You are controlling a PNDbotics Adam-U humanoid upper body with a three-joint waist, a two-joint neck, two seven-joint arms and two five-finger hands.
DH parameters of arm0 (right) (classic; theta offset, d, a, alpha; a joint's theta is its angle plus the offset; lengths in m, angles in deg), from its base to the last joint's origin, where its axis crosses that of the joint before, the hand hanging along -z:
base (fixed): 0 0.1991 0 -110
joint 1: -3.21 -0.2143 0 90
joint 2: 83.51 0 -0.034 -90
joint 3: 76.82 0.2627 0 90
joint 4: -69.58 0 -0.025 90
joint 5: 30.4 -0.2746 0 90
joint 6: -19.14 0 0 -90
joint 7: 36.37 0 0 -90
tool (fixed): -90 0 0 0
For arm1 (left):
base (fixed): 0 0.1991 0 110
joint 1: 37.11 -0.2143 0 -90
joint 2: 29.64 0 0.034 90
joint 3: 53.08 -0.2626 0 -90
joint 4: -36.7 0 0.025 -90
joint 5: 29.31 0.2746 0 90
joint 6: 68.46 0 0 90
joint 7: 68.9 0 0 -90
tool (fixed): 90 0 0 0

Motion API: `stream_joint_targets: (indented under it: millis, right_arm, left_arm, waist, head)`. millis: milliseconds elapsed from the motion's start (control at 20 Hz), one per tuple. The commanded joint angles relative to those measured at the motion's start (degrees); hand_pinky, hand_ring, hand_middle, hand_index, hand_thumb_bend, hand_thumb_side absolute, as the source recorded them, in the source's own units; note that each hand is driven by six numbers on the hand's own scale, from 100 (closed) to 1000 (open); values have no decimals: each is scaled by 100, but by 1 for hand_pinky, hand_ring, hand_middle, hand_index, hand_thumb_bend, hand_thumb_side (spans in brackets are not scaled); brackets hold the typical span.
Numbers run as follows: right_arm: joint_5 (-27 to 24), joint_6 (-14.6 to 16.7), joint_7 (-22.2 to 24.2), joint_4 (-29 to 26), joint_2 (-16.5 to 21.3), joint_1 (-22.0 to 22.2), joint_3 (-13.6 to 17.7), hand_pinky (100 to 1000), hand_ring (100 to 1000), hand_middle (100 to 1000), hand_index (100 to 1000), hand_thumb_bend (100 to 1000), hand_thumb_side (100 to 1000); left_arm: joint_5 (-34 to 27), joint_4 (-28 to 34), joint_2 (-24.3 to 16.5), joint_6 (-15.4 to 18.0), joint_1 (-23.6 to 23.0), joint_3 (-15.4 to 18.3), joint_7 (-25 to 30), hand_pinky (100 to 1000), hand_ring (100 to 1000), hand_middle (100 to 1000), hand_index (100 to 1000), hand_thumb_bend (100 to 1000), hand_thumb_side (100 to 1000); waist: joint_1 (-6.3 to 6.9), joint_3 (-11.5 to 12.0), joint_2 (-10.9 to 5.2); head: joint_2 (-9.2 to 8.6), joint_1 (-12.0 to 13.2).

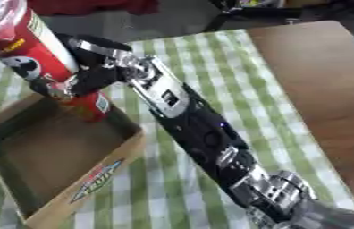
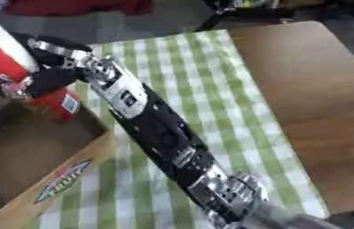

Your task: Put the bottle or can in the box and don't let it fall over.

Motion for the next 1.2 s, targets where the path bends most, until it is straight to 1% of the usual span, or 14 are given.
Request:
stream_joint_targets:
  millis: [50, 150, 200, 300, 350, 450, 600, 800, 900, 950, 1000, 1050, 1100, 1200]
  right_arm:
    - [62, 70, 122, -159, 102, -143, 16, 1000, 1000, 1000, 1000, 100, 393]
    - [329, 42, -110, -167, 108, -133, 45, 1000, 1000, 1000, 1000, 100, 220]
    - [407, 4, -202, -166, 102, -133, 42, 1000, 1000, 1000, 1000, 100, 220]
    - [443, -18, -247, -186, 95, -133, 6, 1000, 1000, 1000, 1000, 100, 240]
    - [419, 2, -224, -204, 93, -132, -12, 1000, 1000, 1000, 1000, 100, 377]
    - [333, 83, -68, -231, 100, -131, -46, 1000, 1000, 1000, 1000, 100, 467]
    - [267, 199, 239, -247, 132, -127, -31, 1000, 1000, 1000, 1000, 100, 470]
    - [93, 191, 272, -311, 191, -108, 45, 1000, 1000, 1000, 1000, 100, 470]
    - [-130, 50, 82, -414, 261, -91, 115, 983, 1000, 1000, 1000, 100, 470]
    - [-286, -49, -70, -488, 304, -82, 150, 929, 1000, 1000, 1000, 100, 470]
    - [-472, -176, -277, -588, 365, -70, 201, 903, 1000, 1000, 1000, 100, 470]
    - [-655, -320, -516, -728, 445, -60, 245, 869, 1000, 1000, 968, 100, 470]
    - [-840, -461, -734, -908, 540, -43, 273, 861, 1000, 1000, 936, 100, 470]
    - [-1163, -667, -969, -1294, 766, 17, 314, 862, 1000, 1000, 875, 100, 470]
  left_arm:
    - [15, 81, -67, 20, 65, -9, 4, 694, 1000, 966, 781, 100, 692]
    - [20, 77, -67, 14, 65, -11, 9, 694, 1000, 966, 782, 100, 690]
    - [22, 77, -66, 12, 65, -13, 16, 694, 1000, 966, 782, 100, 690]
    - [23, 76, -64, 7, 65, -12, 25, 694, 1000, 965, 782, 100, 692]
    - [25, 77, -63, 6, 66, -10, 26, 694, 1000, 965, 781, 100, 692]
    - [26, 81, -61, 6, 68, -7, 28, 694, 1000, 964, 781, 100, 693]
    - [27, 82, -65, 4, 65, 0, 26, 694, 1000, 964, 780, 100, 693]
    - [29, 81, -79, -1, 55, 2, 28, 693, 1000, 963, 779, 100, 693]
    - [28, 78, -99, -7, 40, 0, 21, 692, 1000, 963, 778, 100, 693]
    - [32, 78, -113, -11, 30, -3, 20, 692, 1000, 964, 778, 100, 692]
    - [41, 80, -133, -16, 16, -6, 23, 692, 1000, 964, 778, 100, 692]
    - [54, 86, -156, -23, 0, -11, 29, 692, 1000, 965, 778, 100, 691]
    - [70, 94, -184, -32, -18, -18, 39, 692, 1000, 965, 778, 100, 690]
    - [110, 118, -248, -54, -53, -35, 63, 692, 1000, 966, 779, 100, 687]
  waist:
    - [8, 12, -152]
    - [4, 17, -155]
    - [3, 18, -156]
    - [-5, 22, -159]
    - [-8, 24, -161]
    - [-12, 26, -164]
    - [-15, 18, -167]
    - [-9, -11, -173]
    - [-8, -46, -189]
    - [-7, -68, -200]
    - [-7, -97, -213]
    - [-8, -131, -229]
    - [-10, -167, -246]
    - [-15, -245, -279]
  head:
    - [18, -5]
    - [37, -12]
    - [43, -16]
    - [51, -28]
    - [48, -26]
    - [45, -20]
    - [32, -11]
    - [38, 12]
    - [52, 39]
    - [59, 57]
    - [70, 81]
    - [83, 119]
    - [91, 159]
    - [84, 248]
